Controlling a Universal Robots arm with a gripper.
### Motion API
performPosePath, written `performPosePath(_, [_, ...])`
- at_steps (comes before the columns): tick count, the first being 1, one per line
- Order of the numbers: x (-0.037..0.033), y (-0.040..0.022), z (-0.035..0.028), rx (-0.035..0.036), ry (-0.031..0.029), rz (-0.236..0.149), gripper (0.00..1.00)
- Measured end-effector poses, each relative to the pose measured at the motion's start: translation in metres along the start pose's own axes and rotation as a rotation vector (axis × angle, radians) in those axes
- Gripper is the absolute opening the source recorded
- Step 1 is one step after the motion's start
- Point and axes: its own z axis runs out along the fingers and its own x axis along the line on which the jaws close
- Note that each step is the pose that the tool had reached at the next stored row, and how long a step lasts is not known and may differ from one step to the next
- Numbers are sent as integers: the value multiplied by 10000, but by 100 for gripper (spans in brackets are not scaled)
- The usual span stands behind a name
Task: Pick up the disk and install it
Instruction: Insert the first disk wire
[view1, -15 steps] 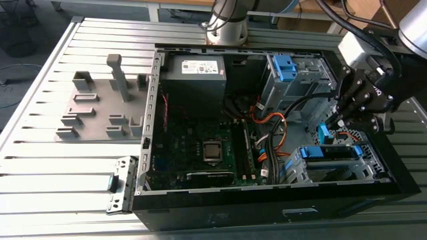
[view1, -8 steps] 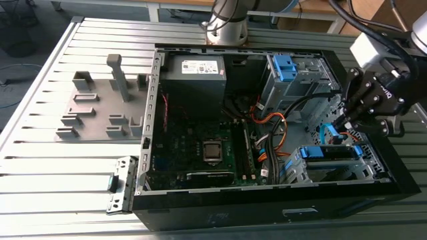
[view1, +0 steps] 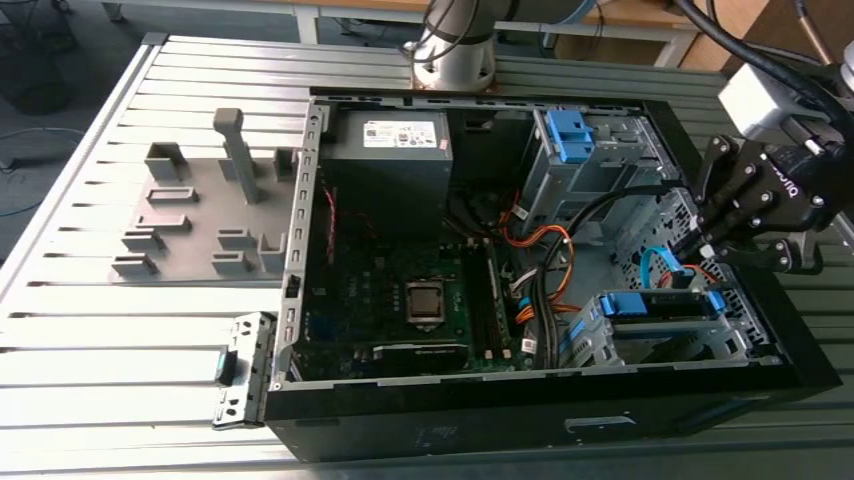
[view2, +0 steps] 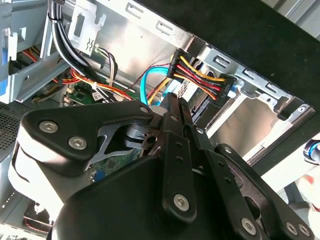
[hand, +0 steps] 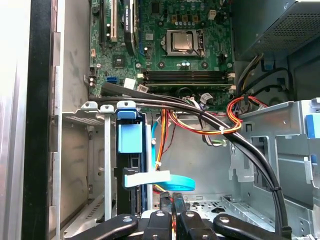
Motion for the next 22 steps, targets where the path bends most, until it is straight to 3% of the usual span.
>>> performPosePath(10, [0,-1,0,0,1,-1,18])
performPosePath(12, [0,-1,0,0,0,-1,23])
performPosePath(13, [0,-1,0,0,0,-1,35])
performPosePath(18, [0,-3,-1,0,1,0,41])
performPosePath(20, [0,-40,-4,-7,0,-2,41])
performPosePath(22, [-1,-121,-13,-47,1,0,41])
